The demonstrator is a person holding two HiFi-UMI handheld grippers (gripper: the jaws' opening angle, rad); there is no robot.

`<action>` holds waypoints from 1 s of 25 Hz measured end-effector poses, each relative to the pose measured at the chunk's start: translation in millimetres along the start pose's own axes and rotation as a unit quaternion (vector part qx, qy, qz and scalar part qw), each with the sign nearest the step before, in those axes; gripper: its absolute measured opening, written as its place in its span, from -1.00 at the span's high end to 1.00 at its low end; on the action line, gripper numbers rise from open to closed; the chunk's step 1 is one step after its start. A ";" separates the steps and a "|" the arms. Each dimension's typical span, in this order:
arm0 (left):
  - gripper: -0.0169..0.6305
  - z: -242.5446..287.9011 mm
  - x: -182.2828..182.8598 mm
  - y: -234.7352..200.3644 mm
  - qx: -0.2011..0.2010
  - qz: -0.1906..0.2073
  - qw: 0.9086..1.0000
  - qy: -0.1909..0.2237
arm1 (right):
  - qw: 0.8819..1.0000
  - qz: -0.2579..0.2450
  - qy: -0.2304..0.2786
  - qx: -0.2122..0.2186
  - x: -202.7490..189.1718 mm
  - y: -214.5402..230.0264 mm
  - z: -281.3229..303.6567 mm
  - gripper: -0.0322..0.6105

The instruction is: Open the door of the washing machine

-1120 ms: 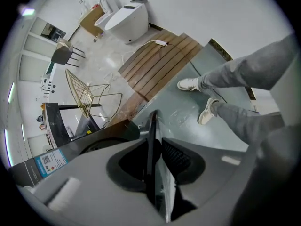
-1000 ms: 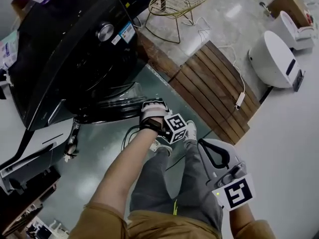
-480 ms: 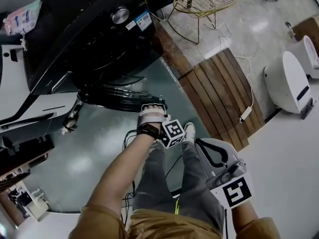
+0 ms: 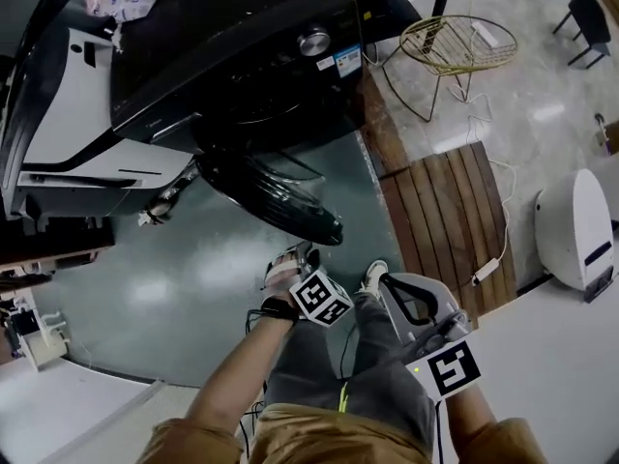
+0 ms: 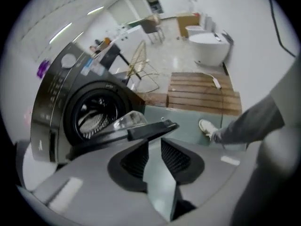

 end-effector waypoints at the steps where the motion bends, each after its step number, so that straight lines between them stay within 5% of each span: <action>1: 0.50 -1.6 -7.2 -1.3 -0.013 -0.060 0.998 0.004 | 1.000 -0.004 -0.004 0.007 1.8 -3.5 3.0 0.89; 3: 0.49 -4.9 -19.1 -4.1 -0.045 -0.183 0.982 0.012 | 1.000 -0.008 -0.011 0.020 4.3 -9.9 7.7 0.89; 6: 0.48 -9.4 -30.7 -7.2 -0.078 -0.336 0.938 0.029 | 0.999 -0.017 -0.023 0.036 3.8 -16.4 13.0 0.89; 8: 0.48 -13.0 -40.1 -7.8 -0.070 -0.407 0.910 0.039 | 0.998 -0.020 -0.038 0.045 -1.0 -20.6 16.5 0.89; 11: 0.45 -14.7 -59.9 -6.5 -0.042 -0.464 0.884 0.047 | 0.996 -0.028 -0.055 0.061 -6.8 -29.3 25.1 0.89; 14: 0.42 -16.7 -82.3 -1.9 -0.014 -0.484 0.873 0.051 | 0.994 -0.039 -0.064 0.079 -8.3 -42.0 31.9 0.89; 20: 0.36 -27.4 -104.2 1.5 0.045 -0.483 0.871 0.078 | 0.988 -0.063 -0.085 0.110 -13.0 -63.5 47.1 0.88; 25: 0.30 -26.9 -132.1 10.8 0.042 -0.533 0.842 0.065 | 0.980 -0.086 -0.100 0.148 -14.0 -91.0 62.2 0.88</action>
Point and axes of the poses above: the fingertips, and each gripper's own axes: z forward along the fingers, y to its right, x out of its top, the point moved 5 cm from there along -z, backward along the fingers, and after that the axes turned 8 degrees about z, right-handed, at the moved point
